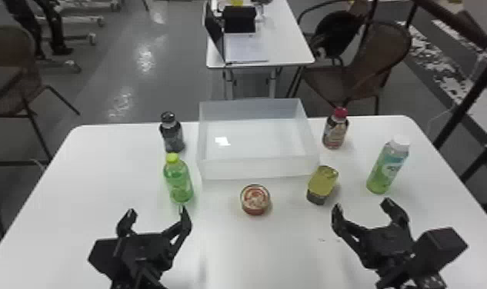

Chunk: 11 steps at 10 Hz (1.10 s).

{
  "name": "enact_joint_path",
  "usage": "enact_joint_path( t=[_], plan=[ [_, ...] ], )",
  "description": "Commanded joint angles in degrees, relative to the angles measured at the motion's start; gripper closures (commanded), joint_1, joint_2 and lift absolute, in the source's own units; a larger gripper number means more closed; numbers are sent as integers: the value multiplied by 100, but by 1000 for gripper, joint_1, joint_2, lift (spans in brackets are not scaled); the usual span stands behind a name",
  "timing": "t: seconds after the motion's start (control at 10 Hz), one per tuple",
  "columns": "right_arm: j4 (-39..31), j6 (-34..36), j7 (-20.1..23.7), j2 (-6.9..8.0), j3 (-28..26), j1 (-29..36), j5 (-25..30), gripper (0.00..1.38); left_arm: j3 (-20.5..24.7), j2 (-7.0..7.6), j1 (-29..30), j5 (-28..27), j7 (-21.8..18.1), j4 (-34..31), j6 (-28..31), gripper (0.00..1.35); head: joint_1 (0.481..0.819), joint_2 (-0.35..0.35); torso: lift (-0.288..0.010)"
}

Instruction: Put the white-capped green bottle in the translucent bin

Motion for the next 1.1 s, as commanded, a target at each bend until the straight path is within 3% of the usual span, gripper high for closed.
enact_joint_path(
  t=[0.0, 0.6, 1.0],
  plan=[
    [13, -31, -1, 2, 0, 1, -24, 124, 2, -15, -4, 0, -7, 0, 5, 127, 695, 29, -77],
    [22, -31, -1, 2, 0, -25, -77, 124, -7, -15, 14, 0, 2, 0, 5, 127, 695, 27, -77],
    [-31, -83, -274, 10, -395, 1, -77, 124, 2, -15, 31, 9, 2, 0, -12, 127, 695, 1, -77]
  ],
)
